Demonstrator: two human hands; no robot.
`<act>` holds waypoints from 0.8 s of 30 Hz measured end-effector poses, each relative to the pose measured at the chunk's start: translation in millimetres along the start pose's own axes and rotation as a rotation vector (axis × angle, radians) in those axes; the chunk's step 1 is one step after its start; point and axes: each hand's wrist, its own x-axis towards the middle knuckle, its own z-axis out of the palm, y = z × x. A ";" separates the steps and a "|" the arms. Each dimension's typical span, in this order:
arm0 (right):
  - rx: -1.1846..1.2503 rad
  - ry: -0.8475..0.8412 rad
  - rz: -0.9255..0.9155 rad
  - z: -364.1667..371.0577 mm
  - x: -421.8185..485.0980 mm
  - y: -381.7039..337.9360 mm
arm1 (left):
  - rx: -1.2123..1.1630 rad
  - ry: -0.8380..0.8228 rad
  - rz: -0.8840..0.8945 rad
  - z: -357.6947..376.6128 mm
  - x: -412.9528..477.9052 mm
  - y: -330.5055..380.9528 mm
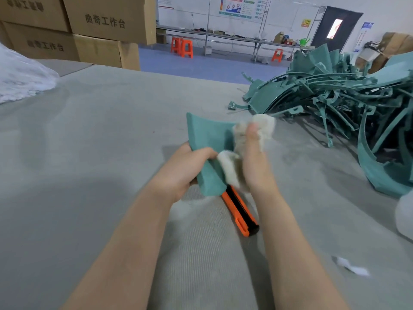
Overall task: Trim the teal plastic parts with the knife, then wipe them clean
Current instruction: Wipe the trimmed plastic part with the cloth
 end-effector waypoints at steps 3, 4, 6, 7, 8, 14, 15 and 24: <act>-0.287 -0.083 -0.142 9.4 -0.7 3.4 | 0.067 -0.061 0.050 2.5 -5.0 3.5; -0.339 -0.039 -0.172 6.2 0.2 4.8 | 0.063 -0.069 0.062 2.4 -6.9 5.0; -0.339 0.092 -0.209 -2.2 0.8 4.4 | 0.050 -0.084 0.079 2.2 -10.5 8.2; -0.319 0.147 -0.220 -5.1 1.2 3.9 | 0.057 -0.102 0.086 2.7 -12.2 10.0; -0.316 0.183 -0.224 -6.1 1.3 3.6 | 0.075 -0.123 0.088 4.0 -13.6 11.1; -0.197 0.349 -0.124 -4.1 4.4 7.7 | 0.246 -0.173 0.115 15.1 -19.5 12.9; -0.149 0.372 -0.103 -5.2 5.2 6.6 | 0.263 -0.178 0.128 16.5 -20.1 12.7; -0.047 0.270 -0.090 -8.8 8.1 4.5 | 0.292 -0.188 0.166 7.1 -15.8 8.5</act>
